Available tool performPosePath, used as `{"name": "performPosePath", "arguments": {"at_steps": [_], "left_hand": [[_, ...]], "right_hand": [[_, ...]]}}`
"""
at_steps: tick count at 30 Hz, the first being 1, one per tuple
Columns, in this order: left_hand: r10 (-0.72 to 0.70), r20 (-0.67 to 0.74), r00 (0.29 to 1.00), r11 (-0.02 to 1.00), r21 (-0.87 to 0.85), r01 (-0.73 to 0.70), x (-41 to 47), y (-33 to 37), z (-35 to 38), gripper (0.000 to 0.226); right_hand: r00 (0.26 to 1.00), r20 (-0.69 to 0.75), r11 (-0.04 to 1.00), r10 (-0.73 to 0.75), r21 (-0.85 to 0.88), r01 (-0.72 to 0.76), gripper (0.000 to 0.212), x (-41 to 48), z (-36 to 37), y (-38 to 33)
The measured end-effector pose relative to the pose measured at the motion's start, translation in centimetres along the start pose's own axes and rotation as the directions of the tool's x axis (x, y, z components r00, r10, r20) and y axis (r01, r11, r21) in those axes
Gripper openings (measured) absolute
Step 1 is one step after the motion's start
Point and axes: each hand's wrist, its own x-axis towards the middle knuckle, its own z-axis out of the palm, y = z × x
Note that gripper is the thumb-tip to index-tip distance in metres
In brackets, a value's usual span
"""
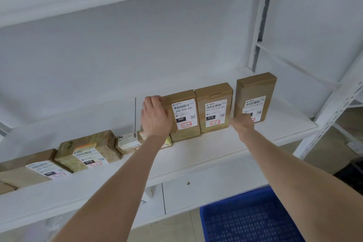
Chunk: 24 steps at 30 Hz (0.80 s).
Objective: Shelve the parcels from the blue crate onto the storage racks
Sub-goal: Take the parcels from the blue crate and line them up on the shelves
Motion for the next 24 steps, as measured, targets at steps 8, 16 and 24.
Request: {"name": "performPosePath", "arguments": {"at_steps": [8,16,24], "left_hand": [[0.337,0.383,0.860,0.911,0.097,-0.400,1.3,11.1,3.4,0.050],[0.209,0.386,0.899,0.943,0.164,-0.290,1.5,14.7,6.6,0.054],[0.186,0.289,0.939,0.958,0.158,-0.238,0.8,14.7,7.7,0.052]], "right_hand": [[0.993,-0.094,0.982,-0.077,0.165,0.092,0.047,0.9,-5.4,-0.5],[0.991,0.015,0.964,-0.133,0.236,0.126,0.074,6.5,-9.6,-0.1],[0.967,0.139,0.940,-0.211,0.299,0.162,0.059,10.6,-8.4,0.6]]}}
